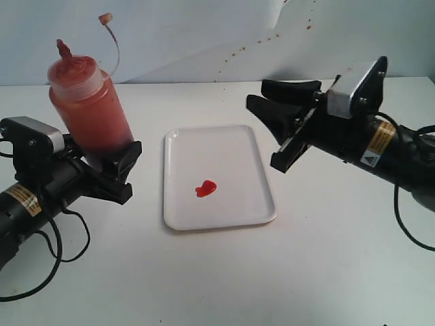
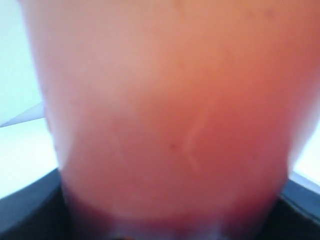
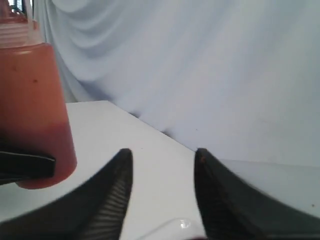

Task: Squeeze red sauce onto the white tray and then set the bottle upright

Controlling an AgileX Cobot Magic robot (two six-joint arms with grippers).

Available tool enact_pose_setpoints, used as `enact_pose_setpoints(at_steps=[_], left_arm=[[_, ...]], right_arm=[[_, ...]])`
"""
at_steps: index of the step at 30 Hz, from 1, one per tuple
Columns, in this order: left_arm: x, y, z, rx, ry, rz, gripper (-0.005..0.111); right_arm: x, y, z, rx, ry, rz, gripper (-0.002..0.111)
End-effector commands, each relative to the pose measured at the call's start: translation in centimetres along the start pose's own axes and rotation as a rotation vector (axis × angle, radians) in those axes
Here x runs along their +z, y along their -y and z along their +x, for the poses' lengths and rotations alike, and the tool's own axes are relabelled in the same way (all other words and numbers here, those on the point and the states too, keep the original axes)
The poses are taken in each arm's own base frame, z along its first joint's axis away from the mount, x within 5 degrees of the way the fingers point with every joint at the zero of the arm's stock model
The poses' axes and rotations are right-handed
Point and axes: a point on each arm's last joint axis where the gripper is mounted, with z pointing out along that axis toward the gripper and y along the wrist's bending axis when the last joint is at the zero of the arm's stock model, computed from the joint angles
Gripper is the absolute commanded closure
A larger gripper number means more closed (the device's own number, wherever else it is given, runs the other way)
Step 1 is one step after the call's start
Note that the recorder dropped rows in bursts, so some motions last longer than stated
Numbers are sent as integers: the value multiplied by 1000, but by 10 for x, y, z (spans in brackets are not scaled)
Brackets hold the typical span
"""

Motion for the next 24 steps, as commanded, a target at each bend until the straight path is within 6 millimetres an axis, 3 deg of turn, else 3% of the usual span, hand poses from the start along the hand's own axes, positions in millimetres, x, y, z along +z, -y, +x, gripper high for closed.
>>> enact_pose_setpoints(at_steps=[1, 4, 10, 15, 24], left_arm=[[-1, 7, -9, -1, 64, 78, 107], [-2, 9, -8, -62, 53, 92, 107], [-10, 12, 0, -79, 14, 109, 107], [-28, 7, 12, -134, -40, 6, 107], [-58, 10, 11, -90, -49, -34, 107]], right_arm=[[23, -13, -6, -45, -43, -52, 37], [34, -27, -10, -52, -33, -98, 24], [43, -51, -14, -47, -9, -176, 23], [43, -53, -14, -14, -11, -180, 23], [43, -53, -15, 38, -9, -180, 23]])
